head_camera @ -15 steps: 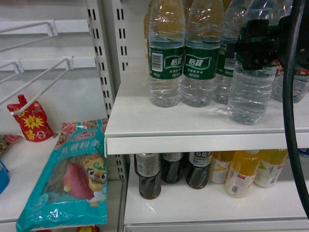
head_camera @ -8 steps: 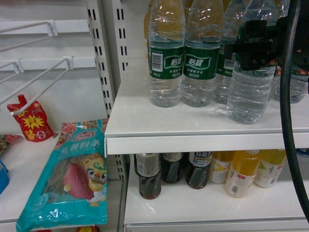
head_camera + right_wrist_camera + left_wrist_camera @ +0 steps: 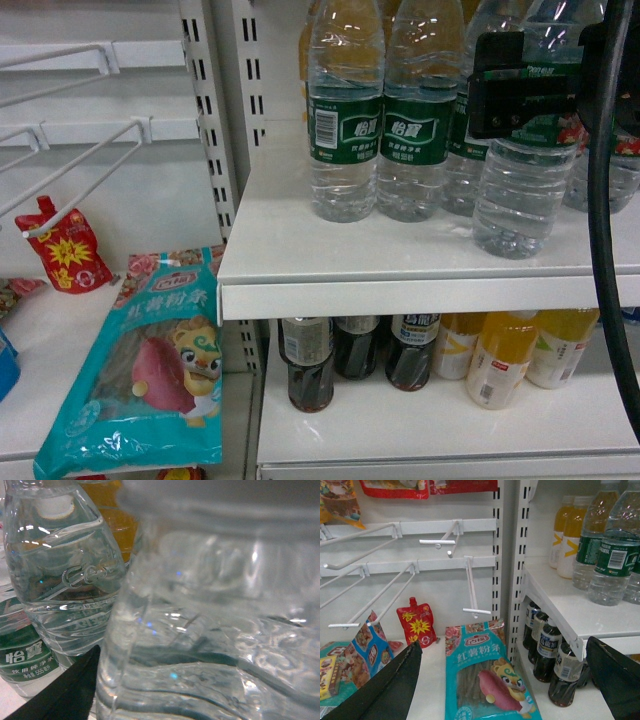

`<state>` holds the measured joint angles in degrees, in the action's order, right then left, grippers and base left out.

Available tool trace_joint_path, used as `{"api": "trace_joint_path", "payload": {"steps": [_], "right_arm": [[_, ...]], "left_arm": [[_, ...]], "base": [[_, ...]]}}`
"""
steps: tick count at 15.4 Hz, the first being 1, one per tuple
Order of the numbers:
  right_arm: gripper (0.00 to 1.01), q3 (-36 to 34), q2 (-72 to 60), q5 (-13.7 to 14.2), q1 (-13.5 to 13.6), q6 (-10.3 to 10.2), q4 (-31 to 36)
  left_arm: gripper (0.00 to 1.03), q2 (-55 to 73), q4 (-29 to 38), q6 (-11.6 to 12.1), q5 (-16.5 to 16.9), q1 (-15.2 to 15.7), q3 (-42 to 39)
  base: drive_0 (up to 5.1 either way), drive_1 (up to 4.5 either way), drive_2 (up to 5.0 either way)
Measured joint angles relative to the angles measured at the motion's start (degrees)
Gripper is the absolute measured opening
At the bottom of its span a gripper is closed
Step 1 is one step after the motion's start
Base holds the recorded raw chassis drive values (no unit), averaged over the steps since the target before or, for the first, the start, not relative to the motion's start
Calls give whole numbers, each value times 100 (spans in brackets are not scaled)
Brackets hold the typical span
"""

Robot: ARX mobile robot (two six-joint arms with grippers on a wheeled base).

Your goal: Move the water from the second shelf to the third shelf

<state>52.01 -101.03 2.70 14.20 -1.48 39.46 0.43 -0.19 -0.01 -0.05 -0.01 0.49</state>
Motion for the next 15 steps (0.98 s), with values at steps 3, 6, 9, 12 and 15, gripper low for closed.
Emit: {"api": "trace_joint_path", "payload": {"steps": [3,6,9,12,15], "right_arm": [[98,0,28,-13,-2,-4,-59],[98,-125,297,-103,2,-2,-341],[98,-470,859,-188,7,-66,-494],[98,-734,1130,-103,50,-68,-566],[98,-1014,1585,-9,107,-166,-682]], "left_arm": [[98,0,0,0,0,0,0],[98,0,0,0,0,0,0],[98,0,0,0,0,0,0],[98,0,0,0,0,0,0],[98,0,0,0,2,0,0]], "base": [[0,0,0],[0,0,0],[0,0,0],[0,0,0],[0,0,0]]}}
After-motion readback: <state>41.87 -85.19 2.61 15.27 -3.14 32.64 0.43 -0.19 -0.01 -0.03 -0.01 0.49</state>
